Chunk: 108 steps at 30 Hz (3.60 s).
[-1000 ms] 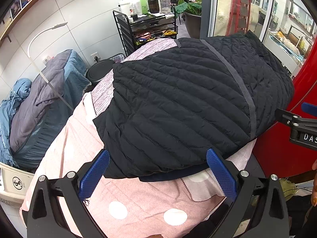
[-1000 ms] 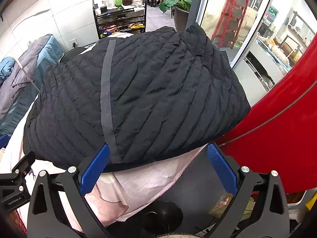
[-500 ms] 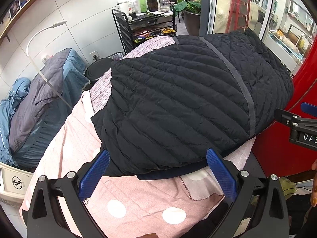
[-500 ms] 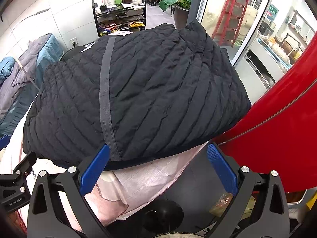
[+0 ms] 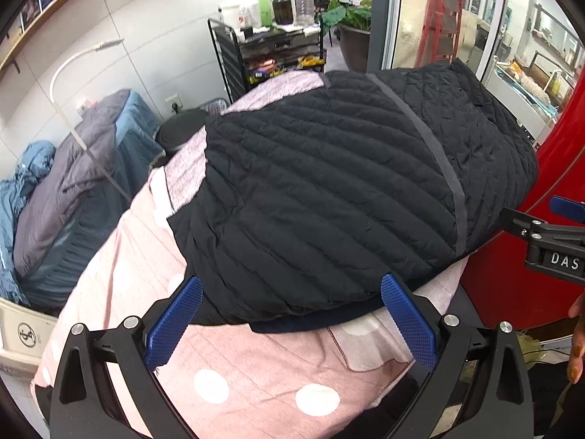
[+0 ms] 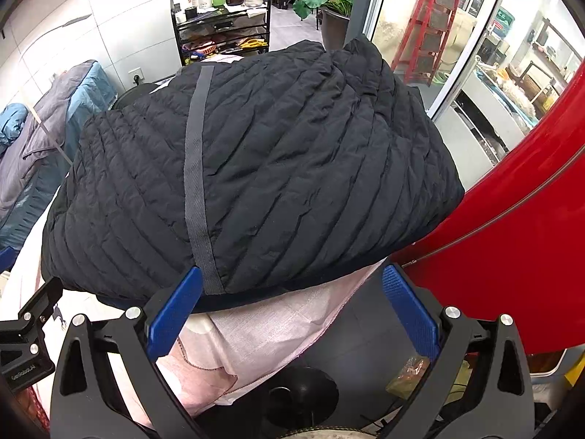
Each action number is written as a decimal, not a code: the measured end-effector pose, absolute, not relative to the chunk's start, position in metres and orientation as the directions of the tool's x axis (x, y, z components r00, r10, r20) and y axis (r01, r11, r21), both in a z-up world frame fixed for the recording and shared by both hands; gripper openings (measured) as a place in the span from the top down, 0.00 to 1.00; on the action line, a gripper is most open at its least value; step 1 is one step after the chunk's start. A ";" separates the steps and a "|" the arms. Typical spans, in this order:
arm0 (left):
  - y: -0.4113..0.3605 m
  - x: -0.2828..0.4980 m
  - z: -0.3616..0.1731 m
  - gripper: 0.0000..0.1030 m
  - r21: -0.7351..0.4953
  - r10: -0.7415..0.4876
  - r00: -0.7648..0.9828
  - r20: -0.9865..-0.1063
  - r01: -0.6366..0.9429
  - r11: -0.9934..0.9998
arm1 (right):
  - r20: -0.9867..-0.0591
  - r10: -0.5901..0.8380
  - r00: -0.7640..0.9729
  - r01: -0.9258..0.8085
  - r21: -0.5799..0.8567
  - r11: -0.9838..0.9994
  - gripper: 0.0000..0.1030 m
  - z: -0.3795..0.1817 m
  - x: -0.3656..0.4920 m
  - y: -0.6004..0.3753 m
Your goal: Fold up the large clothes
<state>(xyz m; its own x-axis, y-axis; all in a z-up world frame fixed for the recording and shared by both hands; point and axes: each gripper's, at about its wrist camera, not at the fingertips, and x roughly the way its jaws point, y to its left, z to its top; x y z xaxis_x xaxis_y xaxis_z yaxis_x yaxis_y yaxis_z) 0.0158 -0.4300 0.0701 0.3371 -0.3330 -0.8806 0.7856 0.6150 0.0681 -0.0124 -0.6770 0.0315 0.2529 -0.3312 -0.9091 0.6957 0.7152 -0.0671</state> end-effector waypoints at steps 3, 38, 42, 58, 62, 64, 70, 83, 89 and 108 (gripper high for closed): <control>-0.431 0.017 0.069 0.06 0.054 -0.329 0.317 -0.889 0.788 0.614 | -0.907 -0.334 0.256 0.696 -0.067 0.715 0.06 0.032 -0.013 -0.677; -0.439 0.013 0.062 0.06 0.069 -0.309 0.294 -0.905 0.816 0.574 | -0.914 -0.322 0.246 0.686 -0.070 0.724 0.06 0.026 -0.009 -0.672; -0.439 0.014 0.062 0.06 0.072 -0.304 0.293 -0.907 0.816 0.574 | -0.914 -0.323 0.245 0.685 -0.072 0.725 0.06 0.026 -0.007 -0.671; -0.437 0.017 0.061 0.06 0.102 -0.285 0.321 -0.903 0.806 0.583 | -0.915 -0.323 0.244 0.683 -0.075 0.727 0.06 0.027 -0.004 -0.670; -0.437 0.017 0.061 0.06 0.103 -0.285 0.321 -0.903 0.806 0.583 | -0.914 -0.323 0.245 0.680 -0.076 0.730 0.06 0.028 -0.002 -0.671; -0.437 0.017 0.061 0.06 0.103 -0.285 0.321 -0.903 0.806 0.582 | -0.914 -0.323 0.245 0.679 -0.076 0.730 0.06 0.028 -0.001 -0.672; -0.436 0.018 0.062 0.06 0.091 -0.296 0.317 -0.901 0.806 0.585 | -0.914 -0.323 0.244 0.679 -0.076 0.730 0.06 0.028 -0.002 -0.672; -0.437 0.018 0.065 0.06 0.068 -0.321 0.312 -0.894 0.803 0.592 | -0.913 -0.328 0.243 0.682 -0.079 0.727 0.06 0.026 -0.002 -0.675; -0.438 0.015 0.062 0.06 0.078 -0.311 0.311 -0.898 0.809 0.582 | -0.913 -0.327 0.245 0.681 -0.078 0.728 0.06 0.027 -0.001 -0.675; -0.438 0.015 0.061 0.06 0.092 -0.301 0.316 -0.900 0.812 0.577 | -0.914 -0.324 0.243 0.676 -0.079 0.733 0.06 0.025 0.000 -0.674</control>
<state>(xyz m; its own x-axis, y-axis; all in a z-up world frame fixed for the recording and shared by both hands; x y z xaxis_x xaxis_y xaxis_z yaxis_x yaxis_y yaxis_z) 0.0145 -0.4383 0.0610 0.3161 -0.3011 -0.8997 0.8117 0.5767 0.0922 0.0003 -0.6745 0.0249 0.2432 -0.3236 -0.9144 0.6761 0.7325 -0.0794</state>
